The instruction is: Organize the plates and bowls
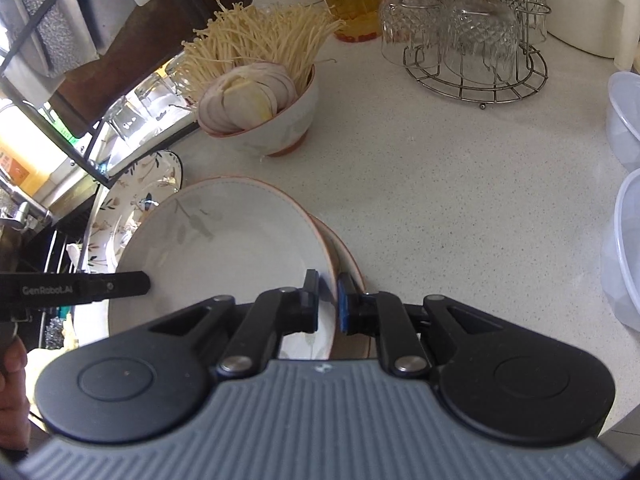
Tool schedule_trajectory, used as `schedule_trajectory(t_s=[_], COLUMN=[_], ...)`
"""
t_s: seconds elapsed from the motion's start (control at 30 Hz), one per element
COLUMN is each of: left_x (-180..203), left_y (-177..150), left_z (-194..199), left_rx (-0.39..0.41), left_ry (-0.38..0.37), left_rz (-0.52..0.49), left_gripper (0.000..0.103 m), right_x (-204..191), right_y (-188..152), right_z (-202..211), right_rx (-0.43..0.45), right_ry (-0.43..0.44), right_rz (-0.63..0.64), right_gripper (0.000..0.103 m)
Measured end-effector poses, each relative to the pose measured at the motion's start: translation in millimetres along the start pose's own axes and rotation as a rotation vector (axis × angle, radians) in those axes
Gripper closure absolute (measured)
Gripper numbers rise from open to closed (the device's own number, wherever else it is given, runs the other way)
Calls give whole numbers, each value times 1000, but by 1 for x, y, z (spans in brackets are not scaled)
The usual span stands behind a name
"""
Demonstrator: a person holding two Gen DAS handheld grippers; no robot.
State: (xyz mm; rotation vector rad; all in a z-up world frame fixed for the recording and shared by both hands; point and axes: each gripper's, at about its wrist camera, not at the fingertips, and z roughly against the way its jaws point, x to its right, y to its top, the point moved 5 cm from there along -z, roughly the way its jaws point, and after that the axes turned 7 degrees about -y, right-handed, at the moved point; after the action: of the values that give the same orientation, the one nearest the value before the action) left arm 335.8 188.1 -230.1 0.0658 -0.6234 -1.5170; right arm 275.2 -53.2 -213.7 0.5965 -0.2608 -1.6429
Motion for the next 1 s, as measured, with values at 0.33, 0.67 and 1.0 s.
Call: schedule_trajectory(t_s=[0.33,0.67,1.0], left_x=[6,9,14], left_y=[-1,-1,-1], left_z=[13,29,32], left_rx=[20,44,53], left_ry=[-47,-55,-69], left_rz=[13,19,0], left_gripper=[61,57,57], right_x=[5,11,13], right_y=[-1,-2,2], right_z=[-1,3,10], right_rx=[-19,-35,-61], right_ry=[17,28,26], right_rz=[-59,-116,-139], right_gripper=[89,87,83])
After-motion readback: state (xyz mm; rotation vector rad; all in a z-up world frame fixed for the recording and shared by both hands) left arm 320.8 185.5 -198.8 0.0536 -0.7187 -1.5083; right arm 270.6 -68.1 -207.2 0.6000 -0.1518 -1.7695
